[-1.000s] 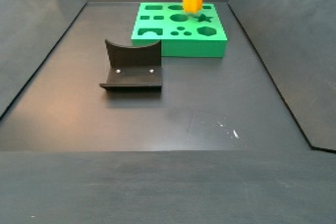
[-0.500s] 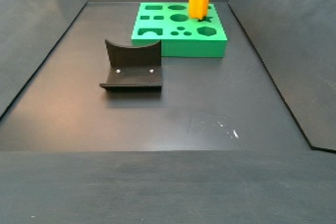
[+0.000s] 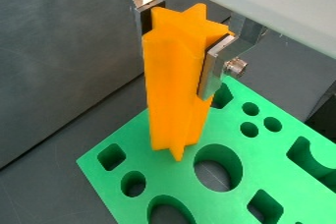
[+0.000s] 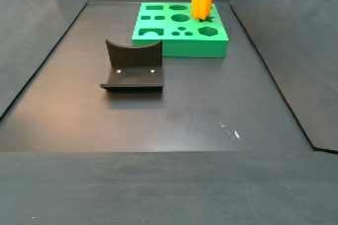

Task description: Insert the star object.

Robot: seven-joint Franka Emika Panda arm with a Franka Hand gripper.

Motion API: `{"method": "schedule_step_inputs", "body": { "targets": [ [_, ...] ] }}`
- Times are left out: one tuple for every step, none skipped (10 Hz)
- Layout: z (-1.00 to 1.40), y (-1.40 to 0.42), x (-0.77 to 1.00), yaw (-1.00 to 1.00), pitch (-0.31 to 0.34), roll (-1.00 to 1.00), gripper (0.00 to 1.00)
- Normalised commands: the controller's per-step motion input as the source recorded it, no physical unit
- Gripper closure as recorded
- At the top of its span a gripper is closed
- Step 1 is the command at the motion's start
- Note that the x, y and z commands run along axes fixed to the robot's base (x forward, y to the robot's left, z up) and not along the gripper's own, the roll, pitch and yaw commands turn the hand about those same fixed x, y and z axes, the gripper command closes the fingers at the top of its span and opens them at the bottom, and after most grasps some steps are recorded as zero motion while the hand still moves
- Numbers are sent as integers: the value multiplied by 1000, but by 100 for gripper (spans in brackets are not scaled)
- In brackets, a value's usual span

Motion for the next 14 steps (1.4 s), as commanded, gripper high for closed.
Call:
{"method": "schedule_step_inputs", "body": {
  "targets": [
    [-237, 100, -100, 0, 0, 71, 100],
    [-220, 86, -160, 106, -50, 0, 100],
    [-189, 77, -14, 271, -51, -51, 100],
    [-220, 60, -31, 329, -59, 0, 100],
    [-217, 74, -51, 320, -54, 0, 100],
    [-209, 77, -57, 337, -63, 0, 100],
    [-194, 66, -20, 363, -67, 0, 100],
    [-217, 46, -40, 357, -67, 0, 100],
    [-229, 49, -66, 360, -67, 4, 100],
    [-240, 69, -26, 403, -67, 14, 100],
    [-249, 103, 0, 497, -77, 20, 100],
    [-303, 111, -63, 574, -76, 113, 100],
    [-291, 123, -43, 603, -21, 183, 100],
    [-266, 129, -26, 589, 0, 190, 100]
  ]
}}
